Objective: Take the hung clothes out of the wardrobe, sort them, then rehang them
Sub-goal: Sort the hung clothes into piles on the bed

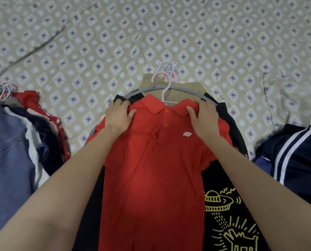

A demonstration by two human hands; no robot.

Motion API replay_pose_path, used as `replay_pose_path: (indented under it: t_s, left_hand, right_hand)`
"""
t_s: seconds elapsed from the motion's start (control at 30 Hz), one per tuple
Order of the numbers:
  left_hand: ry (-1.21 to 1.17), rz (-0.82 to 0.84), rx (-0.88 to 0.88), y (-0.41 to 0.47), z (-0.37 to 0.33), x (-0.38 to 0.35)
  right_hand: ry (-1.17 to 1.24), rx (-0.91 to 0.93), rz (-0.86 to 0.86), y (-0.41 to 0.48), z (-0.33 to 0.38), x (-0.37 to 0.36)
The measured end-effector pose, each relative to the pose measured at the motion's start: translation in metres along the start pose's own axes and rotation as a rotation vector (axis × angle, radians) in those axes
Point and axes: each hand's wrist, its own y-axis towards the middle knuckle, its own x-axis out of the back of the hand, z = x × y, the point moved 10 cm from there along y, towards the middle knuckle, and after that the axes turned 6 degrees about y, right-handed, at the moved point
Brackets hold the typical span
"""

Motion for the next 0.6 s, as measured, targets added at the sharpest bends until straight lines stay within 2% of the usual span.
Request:
replay_pose_path:
  t_s: [0.17,0.37,0.6]
  left_hand:
    - [-0.076,-0.027,-0.009,-0.046,-0.004,0.04]
    - [-0.261,-0.012,-0.043,-0.118,-0.001,0.094]
    - [-0.377,-0.056,0.037,-0.205,-0.007,0.158]
  right_hand:
    - [0.177,-0.047,0.03,-0.051,0.026,0.027]
    - [0.183,-0.027,0.05,-0.116,0.068,0.077]
    - [0.222,0.019,0.166,-0.179,0.102,0.136]
